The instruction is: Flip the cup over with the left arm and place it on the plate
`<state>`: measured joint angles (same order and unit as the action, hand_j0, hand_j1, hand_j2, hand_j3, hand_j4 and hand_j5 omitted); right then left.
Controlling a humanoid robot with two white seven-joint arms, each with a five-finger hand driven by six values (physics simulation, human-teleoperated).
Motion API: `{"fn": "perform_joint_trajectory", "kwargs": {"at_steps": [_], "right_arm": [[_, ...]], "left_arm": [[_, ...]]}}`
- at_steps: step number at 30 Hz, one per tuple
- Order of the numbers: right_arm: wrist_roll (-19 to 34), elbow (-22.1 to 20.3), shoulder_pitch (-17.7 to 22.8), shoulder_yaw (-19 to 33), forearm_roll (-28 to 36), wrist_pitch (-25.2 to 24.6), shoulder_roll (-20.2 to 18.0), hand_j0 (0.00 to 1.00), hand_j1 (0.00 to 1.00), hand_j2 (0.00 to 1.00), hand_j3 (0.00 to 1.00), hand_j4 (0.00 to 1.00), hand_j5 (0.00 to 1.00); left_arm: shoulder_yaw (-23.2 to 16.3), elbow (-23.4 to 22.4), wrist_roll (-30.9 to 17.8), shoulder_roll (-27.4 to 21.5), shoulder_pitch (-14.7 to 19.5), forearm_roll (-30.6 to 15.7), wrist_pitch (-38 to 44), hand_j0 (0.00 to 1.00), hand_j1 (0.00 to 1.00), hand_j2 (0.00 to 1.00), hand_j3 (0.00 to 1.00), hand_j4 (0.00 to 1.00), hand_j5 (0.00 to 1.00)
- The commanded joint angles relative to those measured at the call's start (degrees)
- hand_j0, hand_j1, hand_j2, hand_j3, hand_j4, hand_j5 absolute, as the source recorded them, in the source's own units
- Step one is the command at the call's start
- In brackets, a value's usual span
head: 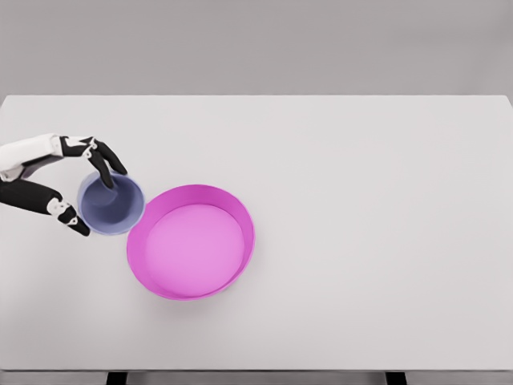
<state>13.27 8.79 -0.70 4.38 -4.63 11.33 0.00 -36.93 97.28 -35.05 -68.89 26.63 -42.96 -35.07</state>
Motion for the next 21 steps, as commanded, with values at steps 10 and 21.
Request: {"fn": "perform_joint_trajectory", "kwargs": {"at_steps": [10,21], "right_arm": [[0.0,0.0,0.0,0.01,-0.02,0.01,0.0,1.0,1.0,1.0,1.0,1.0,1.0],[0.0,0.0,0.0,0.01,-0.02,0.01,0.0,1.0,1.0,1.0,1.0,1.0,1.0]], "left_arm": [[0.28,0.63,0.05,2.18,1.14,-7.93,8.35,0.44,0.44,0.44,0.44,0.44,0.44],[0.45,2.65,0.05,6.14,3.25,-10.31,13.01,0.45,0.45,0.45,0.45,0.45,0.45]]}}
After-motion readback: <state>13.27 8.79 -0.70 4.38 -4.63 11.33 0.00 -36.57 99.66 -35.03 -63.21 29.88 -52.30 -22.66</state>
